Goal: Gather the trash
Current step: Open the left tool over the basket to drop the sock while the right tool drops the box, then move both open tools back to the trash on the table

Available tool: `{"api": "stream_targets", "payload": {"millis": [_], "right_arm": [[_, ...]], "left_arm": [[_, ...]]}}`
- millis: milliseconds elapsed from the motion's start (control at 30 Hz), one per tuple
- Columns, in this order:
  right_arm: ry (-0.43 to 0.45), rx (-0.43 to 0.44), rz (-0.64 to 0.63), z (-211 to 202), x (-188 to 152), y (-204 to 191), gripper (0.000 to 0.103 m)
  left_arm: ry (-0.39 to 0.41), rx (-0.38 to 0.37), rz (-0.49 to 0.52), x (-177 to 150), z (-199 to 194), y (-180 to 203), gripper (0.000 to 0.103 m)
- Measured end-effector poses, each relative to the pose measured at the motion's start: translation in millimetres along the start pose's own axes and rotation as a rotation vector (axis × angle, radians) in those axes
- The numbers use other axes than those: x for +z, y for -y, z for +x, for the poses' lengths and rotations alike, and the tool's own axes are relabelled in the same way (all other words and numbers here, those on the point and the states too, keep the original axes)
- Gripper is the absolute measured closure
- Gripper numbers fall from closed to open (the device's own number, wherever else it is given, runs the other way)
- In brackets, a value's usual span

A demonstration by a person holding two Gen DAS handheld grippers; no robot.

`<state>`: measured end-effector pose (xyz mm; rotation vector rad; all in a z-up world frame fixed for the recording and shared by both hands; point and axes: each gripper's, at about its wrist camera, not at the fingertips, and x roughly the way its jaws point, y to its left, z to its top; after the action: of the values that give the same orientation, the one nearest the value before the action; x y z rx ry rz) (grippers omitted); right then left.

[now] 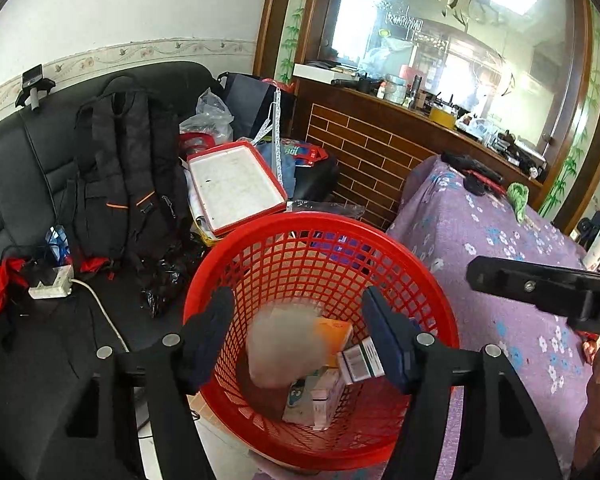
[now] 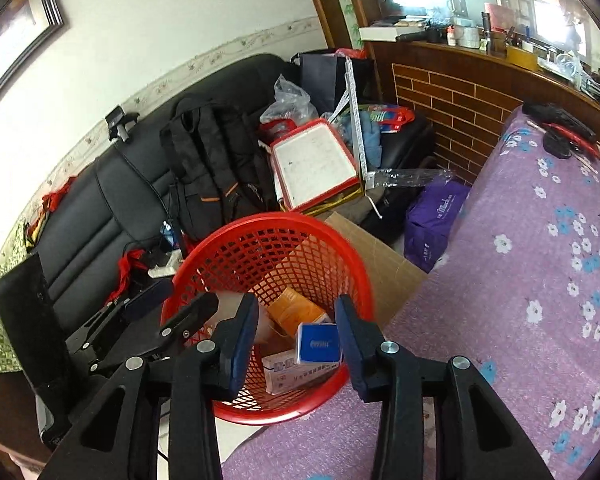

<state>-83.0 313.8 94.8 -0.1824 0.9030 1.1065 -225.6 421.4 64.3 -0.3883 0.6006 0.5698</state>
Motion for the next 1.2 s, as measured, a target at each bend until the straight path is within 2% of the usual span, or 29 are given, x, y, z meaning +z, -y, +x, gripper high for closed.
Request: {"api": "stream_targets", "payload": {"millis": [200, 433, 667, 933, 1200], "right_arm": [[0.044, -0.014, 0.014, -30.7, -9.8, 10.1, 0.059], [0.067, -0.061, 0.054, -73.0, -43.5, 38.3, 0.059], [0.099, -0.114, 0.149, -120.8, -82.2, 88.4, 0.058], [0.130, -0.174, 0.294, -169.5, -135.1, 155.8, 0.058], [0.166, -0.303, 0.391, -226.0, -184.9, 219.3, 0.059]], "left_arm": [[0.018, -0.007, 0.020, -1.5, -8.3, 12.8, 0.034], [0.024, -0.063, 0.093, -7.3, -23.7, 53.3, 0.033], [-0.010, -0.136, 0.172, -21.3, -28.8, 109.2, 0.033], [-0.052, -0.221, 0.310, -47.3, -35.6, 188.2, 0.033], [-0.118, -0.314, 0.476, -77.5, -39.3, 267.7, 0.032]]}}
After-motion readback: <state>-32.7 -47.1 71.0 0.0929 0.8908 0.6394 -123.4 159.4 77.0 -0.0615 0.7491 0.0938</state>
